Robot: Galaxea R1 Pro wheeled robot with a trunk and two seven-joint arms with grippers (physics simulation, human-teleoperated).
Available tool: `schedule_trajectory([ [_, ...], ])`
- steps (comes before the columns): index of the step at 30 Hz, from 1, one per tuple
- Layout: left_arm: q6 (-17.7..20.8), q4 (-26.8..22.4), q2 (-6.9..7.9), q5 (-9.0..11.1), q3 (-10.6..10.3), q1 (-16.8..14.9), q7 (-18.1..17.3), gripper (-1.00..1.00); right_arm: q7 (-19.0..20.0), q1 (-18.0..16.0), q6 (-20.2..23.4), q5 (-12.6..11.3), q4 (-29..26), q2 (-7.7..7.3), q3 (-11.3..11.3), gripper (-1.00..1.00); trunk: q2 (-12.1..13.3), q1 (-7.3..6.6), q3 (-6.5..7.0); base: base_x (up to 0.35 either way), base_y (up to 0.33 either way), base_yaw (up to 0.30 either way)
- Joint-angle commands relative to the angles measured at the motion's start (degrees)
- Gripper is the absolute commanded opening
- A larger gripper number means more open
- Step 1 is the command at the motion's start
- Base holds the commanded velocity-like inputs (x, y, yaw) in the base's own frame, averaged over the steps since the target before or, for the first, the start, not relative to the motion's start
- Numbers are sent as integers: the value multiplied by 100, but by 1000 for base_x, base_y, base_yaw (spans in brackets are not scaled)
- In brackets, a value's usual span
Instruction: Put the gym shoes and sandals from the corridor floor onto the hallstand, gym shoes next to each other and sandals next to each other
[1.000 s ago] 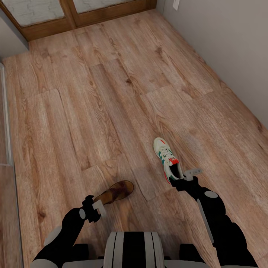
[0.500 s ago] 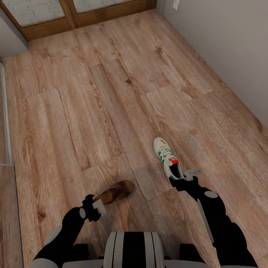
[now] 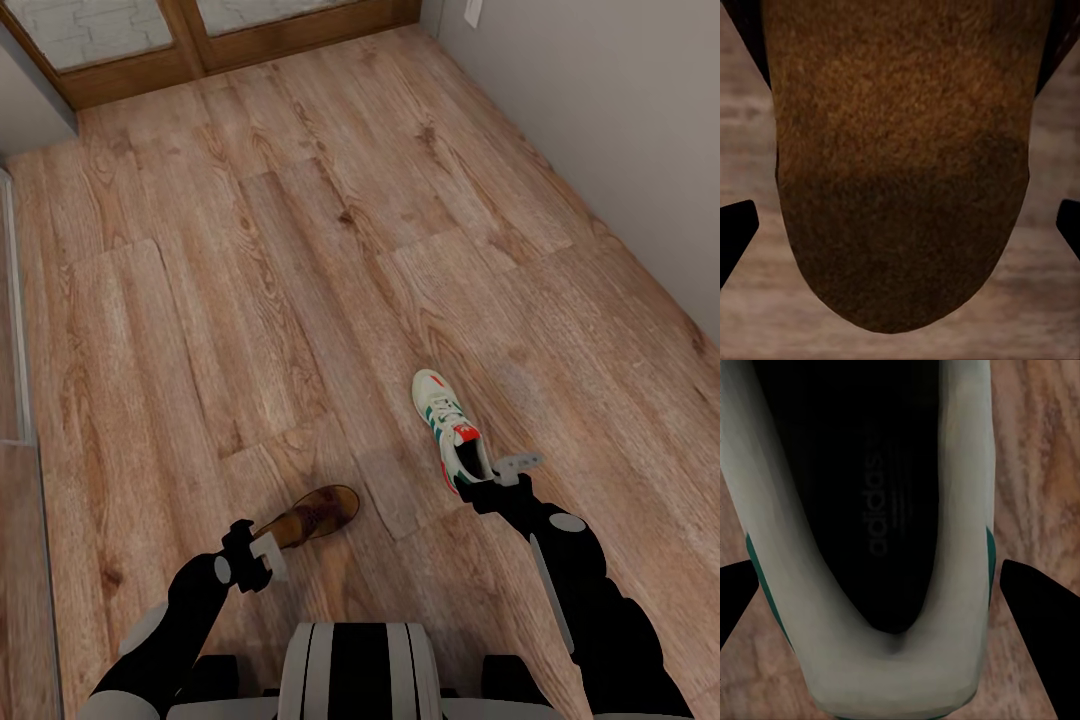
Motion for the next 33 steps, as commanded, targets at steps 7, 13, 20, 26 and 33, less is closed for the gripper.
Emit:
schedule_trajectory([
  [7,27,-50,-26,-35,-16,-13,-30,100,52,-2,22,56,-8,1,-3,-100,-1,-1,-3,0,0,0],
  [13,143,-135,-65,-33,-22,-17,-30,100,52,-2,22,57,-8,1,-2,-100,-1,-1,-3,0,0,0],
  [20,270,-156,-81,-28,-32,-18,-30,100,52,-2,22,56,-8,1,-7,-100,-1,-1,-3,0,0,0],
  [26,301,-161,-97,-37,-48,-18,-30,100,52,-2,22,58,-8,1,-10,-100,-1,-1,-3,0,0,0],
  [33,314,-136,-112,-35,-60,-16,-31,100,52,-2,22,54,-8,1,-11,-100,-1,-1,-3,0,0,0],
])
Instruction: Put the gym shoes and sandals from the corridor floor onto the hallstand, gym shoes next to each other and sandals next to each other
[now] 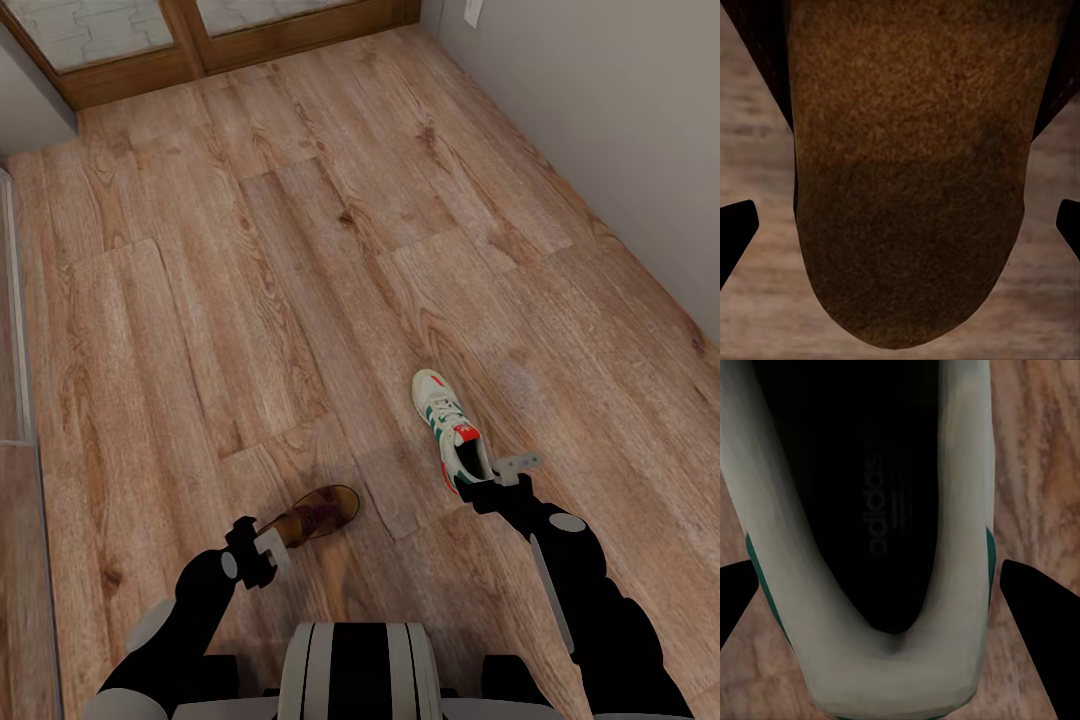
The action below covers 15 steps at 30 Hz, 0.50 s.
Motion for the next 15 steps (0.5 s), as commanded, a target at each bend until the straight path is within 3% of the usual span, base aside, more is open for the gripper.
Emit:
schedule_trajectory([
  [1,25,-8,-3,-31,-6,-1,-32,100,52,-2,22,57,-8,1,-6,-100,-1,-1,-3,0,0,0],
  [7,26,-9,-33,-34,-11,-2,-31,100,52,-2,22,58,-8,1,-5,-100,-1,-1,-3,0,0,0],
  [8,26,-11,-38,-34,-11,-2,-31,-100,52,-2,22,57,-8,1,-5,-100,-1,-1,-3,0,0,0],
  [15,22,-23,-49,-35,-5,-3,-31,-100,52,-2,22,60,-8,1,-4,-100,-1,-1,-3,0,0,0],
])
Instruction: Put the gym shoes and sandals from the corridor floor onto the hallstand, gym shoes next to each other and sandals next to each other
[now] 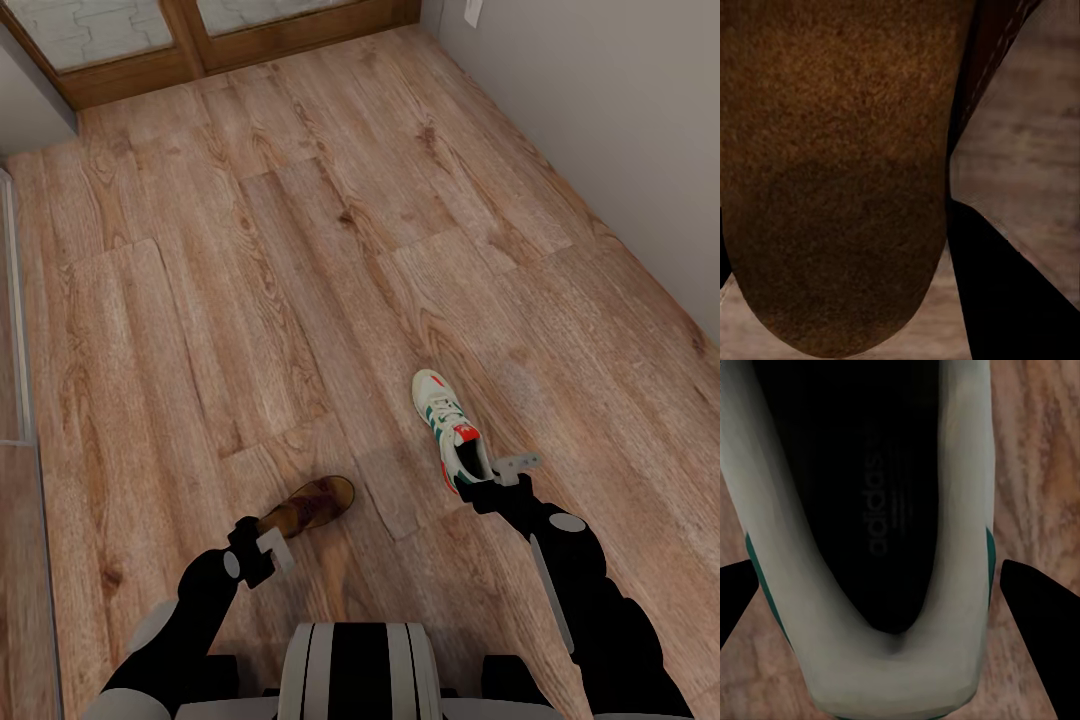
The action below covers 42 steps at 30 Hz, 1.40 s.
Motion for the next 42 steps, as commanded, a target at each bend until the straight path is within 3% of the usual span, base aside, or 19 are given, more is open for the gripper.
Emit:
schedule_trajectory([
  [1,15,-10,0,-43,-6,-1,-39,-100,52,-2,22,58,-8,1,-5,-100,-1,-1,-3,0,0,0],
  [40,19,-31,46,-46,21,77,-39,-100,52,-2,22,50,-8,10,9,-100,-1,-1,-3,0,0,0],
  [42,19,-31,45,-46,26,73,-39,-100,52,-2,22,50,-8,10,9,-100,1,-6,41,0,0,0],
])
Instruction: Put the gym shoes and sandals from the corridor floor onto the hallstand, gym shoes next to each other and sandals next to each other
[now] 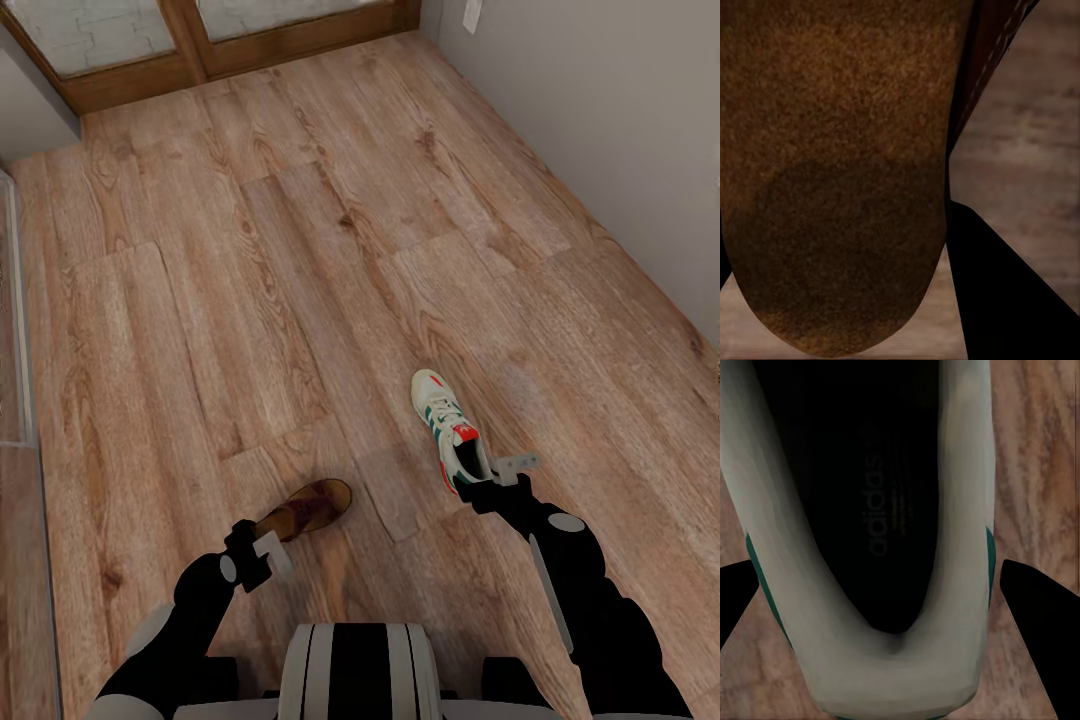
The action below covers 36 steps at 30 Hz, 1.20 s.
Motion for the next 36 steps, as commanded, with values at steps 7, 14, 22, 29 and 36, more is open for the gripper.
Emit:
schedule_trajectory([
  [7,21,-10,-13,-37,-1,4,-42,-100,52,-2,21,63,-8,1,-11,-100,8,-18,153,0,0,0],
  [14,21,-13,-18,-37,2,5,-37,-100,65,-2,10,69,-8,-10,-4,-100,18,-37,308,0,0,0],
  [22,13,-158,-2,19,48,4,-36,-100,70,-2,4,70,-8,-17,2,-100,28,-57,485,0,0,0],
  [29,3,-328,-6,68,505,5,-42,-100,54,-2,5,64,-48,-4,6,-100,38,-75,640,0,0,0],
  [36,-32,-276,-16,631,1331,5,-3,-100,38,-2,11,74,-99,8,1,-100,47,-93,795,0,0,0],
])
